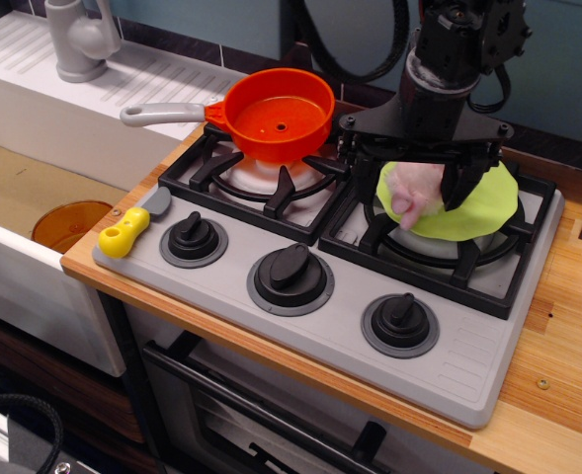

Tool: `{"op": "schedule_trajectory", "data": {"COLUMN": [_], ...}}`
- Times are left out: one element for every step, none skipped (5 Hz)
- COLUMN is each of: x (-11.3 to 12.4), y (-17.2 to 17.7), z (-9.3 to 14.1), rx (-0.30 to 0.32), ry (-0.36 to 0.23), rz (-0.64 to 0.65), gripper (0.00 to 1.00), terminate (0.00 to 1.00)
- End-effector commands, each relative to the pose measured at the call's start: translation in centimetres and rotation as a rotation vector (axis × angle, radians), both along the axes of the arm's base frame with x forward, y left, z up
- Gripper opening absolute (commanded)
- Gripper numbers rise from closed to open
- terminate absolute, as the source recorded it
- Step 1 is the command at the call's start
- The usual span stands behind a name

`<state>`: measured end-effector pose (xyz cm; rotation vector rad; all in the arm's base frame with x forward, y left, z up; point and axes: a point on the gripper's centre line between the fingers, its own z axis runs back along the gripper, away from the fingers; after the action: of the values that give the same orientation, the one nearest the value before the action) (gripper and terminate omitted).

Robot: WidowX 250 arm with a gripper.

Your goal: End effector transition from object to object

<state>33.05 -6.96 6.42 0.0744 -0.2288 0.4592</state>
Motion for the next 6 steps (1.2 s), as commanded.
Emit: {"op": "schedule_trajectory", "data": {"x": [0.0,0.1,-0.1,-0.4,-1.4,-2.6], "y": [0.0,-0.7,-1.2,-1.2,0.2,3.6], "z": [0.0,1.3,3.9,5.4,5.8,6.2], "rx": [0.0,0.002,0.034,0.066,0.095,0.072], "ry": [0.0,0.02,0.062,0.091,0.109,0.071], "rz": [0.0,0.015,0.02,0.016,-0.009,-0.073], "gripper": [1.0,1.0,1.0,1.0,1.0,1.0], "terminate": [0.0,0.0,0.0,0.0,0.0,0.0]}}
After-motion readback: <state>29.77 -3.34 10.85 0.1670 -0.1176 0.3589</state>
